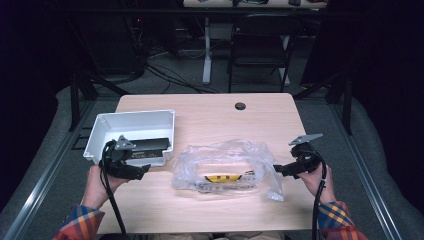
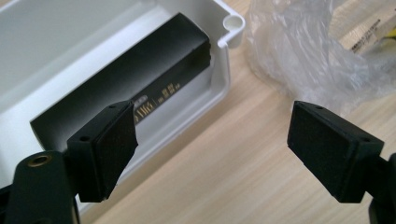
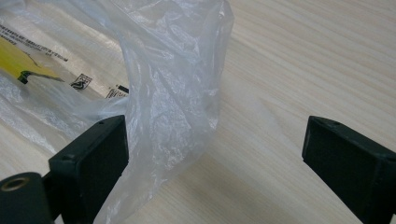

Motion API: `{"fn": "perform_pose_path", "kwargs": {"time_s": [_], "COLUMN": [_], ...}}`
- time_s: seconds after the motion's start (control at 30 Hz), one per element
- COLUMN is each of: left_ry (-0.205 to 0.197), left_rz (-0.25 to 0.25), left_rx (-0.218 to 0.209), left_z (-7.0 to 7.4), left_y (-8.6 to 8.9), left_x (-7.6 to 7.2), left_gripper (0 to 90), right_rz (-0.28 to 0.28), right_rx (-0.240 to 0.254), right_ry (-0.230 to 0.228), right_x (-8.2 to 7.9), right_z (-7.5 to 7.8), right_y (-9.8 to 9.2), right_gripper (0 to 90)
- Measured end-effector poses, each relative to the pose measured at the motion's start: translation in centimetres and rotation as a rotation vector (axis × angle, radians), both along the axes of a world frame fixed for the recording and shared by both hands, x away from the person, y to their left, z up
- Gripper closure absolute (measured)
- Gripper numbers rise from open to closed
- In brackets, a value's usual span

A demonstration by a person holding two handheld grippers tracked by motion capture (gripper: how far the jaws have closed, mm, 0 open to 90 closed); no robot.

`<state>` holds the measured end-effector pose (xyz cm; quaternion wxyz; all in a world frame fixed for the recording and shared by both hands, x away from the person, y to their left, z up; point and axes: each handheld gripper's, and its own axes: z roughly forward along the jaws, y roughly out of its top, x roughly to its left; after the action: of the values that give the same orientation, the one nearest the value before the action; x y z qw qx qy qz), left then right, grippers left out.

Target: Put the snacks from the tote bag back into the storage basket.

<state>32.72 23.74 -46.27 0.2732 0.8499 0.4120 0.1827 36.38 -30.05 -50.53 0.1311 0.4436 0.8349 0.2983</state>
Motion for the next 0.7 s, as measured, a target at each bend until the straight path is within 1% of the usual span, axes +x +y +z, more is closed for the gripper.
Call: {"fn": "perform_pose_path", "kwargs": {"time_s": [0.03,0.07,0.1,0.23,0.3,0.33,0.4,0.43,0.5,0.57,0.6,0.63,0.7], "left_ry": [-0.001,0.002,0.005,0.024,0.041,0.039,0.053,0.050,0.058,0.059,0.066,0.066,0.070], "left_rz": [0.001,0.000,0.006,0.017,0.022,0.024,0.032,0.040,0.048,0.055,0.061,0.064,0.069], "left_rx": [-0.004,0.002,-0.004,-0.016,-0.025,-0.023,-0.035,-0.038,-0.041,-0.057,-0.056,-0.045,-0.054], "left_z": [-0.2,-0.5,-0.7,-2.0,-2.6,-2.9,-3.5,-3.7,-4.2,-4.6,-4.8,-5.1,-5.5], "left_y": [0.0,-0.1,-0.1,0.0,-0.1,-0.2,-0.2,-0.2,-0.3,-0.4,-0.4,-0.6,-0.8], "left_x": [-0.3,-0.7,-1.0,-2.2,-2.7,-2.9,-3.2,-3.4,-3.6,-3.7,-3.7,-3.8,-3.9], "left_gripper": [15.1,15.1,14.9,14.7,14.6,14.5,14.5,14.3,14.3,14.0,14.2,14.0,13.2], "right_rz": [0.005,0.003,0.002,0.004,0.004,0.005,0.003,0.002,0.007,0.006,0.004,0.002,0.005], "right_rx": [0.005,0.003,0.006,0.008,-0.005,0.001,0.000,0.002,-0.001,-0.002,-0.006,-0.005,-0.003], "right_ry": [0.003,0.002,0.002,0.004,0.003,0.003,0.004,0.002,0.005,0.004,0.007,0.007,0.013], "right_x": [0.0,0.0,0.0,-0.1,-0.1,-0.1,-0.1,-0.1,-0.1,-0.1,-0.1,-0.1,-0.1], "right_z": [0.0,0.0,0.0,0.0,0.0,0.0,-0.1,-0.1,-0.2,-0.2,-0.3,-0.3,-0.5], "right_y": [0.0,-0.1,-0.1,0.0,0.0,0.0,0.1,0.1,0.1,0.1,0.1,0.1,0.1], "right_gripper": [6.5,6.5,6.6,6.5,6.6,6.6,6.6,6.7,6.7,6.7,6.8,6.8,6.8]}}
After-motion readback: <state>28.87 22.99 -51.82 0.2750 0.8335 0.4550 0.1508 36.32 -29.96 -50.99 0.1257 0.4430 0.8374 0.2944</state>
